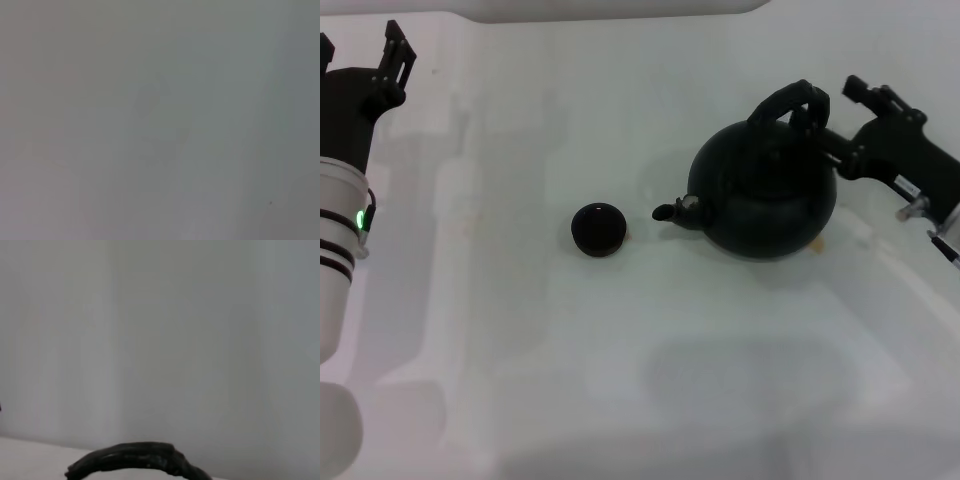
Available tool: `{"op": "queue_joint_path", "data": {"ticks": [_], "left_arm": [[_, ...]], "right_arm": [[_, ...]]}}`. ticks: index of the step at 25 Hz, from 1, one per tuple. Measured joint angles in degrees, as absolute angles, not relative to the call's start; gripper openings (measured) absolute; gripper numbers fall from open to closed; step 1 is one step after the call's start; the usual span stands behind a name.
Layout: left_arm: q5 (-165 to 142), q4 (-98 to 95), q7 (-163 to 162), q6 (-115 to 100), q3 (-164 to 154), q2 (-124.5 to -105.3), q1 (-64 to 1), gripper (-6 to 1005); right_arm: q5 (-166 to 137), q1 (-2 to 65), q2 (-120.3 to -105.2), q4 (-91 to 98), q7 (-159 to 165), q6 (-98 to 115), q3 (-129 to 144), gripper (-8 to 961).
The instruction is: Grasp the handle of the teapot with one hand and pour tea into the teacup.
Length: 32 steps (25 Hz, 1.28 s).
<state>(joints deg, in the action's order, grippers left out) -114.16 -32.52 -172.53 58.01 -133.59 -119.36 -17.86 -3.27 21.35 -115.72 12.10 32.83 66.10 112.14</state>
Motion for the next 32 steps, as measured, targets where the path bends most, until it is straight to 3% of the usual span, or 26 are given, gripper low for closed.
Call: {"op": "queue_joint_path", "data": {"ticks": [3,5,13,23,32], "left_arm": [[-114.17,-32.43,-172.53,58.01,-133.59,-119.35,-17.85,833],[-114.16,-32.39,-172.53,58.01,-133.59,-119.35,-17.85,833],[-114.16,-32.05,-172.53,58.01,-133.56,-119.37,-17.76,833],[-114.17,-30.71,-172.53,58.02,-134.13,-119.44,-17.81,833],[-114.17,-29.55,-172.52,58.14,-134.19,-119.51,-17.86,833]], "right_arm": [[-2.12,19.60,-115.59,12.12,33.88,69.13,112.14,707],[-1.82,18.29,-115.54,12.06,34.28,71.82,112.14,884],[-0.89,13.97,-115.53,10.67,33.20,75.05,106.63,883],[8.30,14.07,-116.22,10.93,10.32,76.00,100.42,878],[19.91,14.62,-116.20,11.29,14.68,74.34,104.44,876]]}}
